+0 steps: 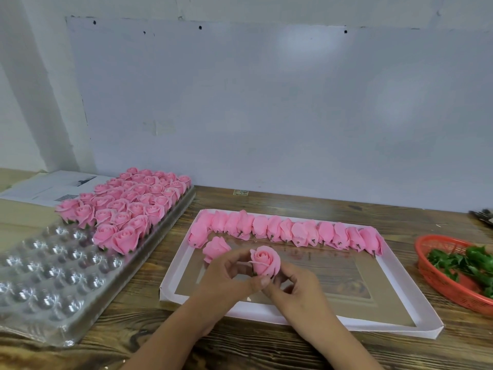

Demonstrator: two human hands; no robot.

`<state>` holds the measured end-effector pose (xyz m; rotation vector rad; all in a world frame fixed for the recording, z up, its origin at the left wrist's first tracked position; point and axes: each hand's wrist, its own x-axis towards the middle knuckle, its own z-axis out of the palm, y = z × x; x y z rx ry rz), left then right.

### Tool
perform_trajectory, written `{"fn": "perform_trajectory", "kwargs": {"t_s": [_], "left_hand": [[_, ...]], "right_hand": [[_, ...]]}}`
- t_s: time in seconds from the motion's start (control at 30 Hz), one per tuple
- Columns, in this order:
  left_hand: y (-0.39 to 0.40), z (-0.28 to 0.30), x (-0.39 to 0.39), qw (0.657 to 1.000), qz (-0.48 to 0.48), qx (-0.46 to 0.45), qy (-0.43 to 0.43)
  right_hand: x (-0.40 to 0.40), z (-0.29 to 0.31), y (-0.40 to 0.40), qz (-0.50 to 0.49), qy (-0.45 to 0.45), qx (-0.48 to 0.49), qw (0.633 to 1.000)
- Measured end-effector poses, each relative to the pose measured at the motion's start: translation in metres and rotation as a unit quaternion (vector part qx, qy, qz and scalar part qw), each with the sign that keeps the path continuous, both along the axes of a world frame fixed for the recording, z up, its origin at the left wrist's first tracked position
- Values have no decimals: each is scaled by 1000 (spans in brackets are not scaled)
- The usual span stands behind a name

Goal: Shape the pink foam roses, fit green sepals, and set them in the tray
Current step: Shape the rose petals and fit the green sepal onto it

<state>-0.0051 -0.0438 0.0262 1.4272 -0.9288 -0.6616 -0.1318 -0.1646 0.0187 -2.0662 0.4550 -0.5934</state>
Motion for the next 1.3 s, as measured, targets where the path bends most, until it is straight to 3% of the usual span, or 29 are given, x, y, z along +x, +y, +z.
{"fn": "perform_trajectory", "kwargs": {"t_s": [0.47, 0.77, 1.03, 1.3], "left_hand": [[0, -5, 2, 996, 31, -29, -76], [40, 21, 29, 988, 107, -26, -112], [129, 27, 99, 940, 281, 69, -183], [181, 4, 163, 919, 312, 147, -190]], "right_hand": [[0, 1, 3, 5, -12, 26, 1000], [1, -4, -1, -9, -26, 56, 998], [0, -6, -2, -12, -29, 51, 998], [0, -7, -1, -11, -29, 52, 998]]}}
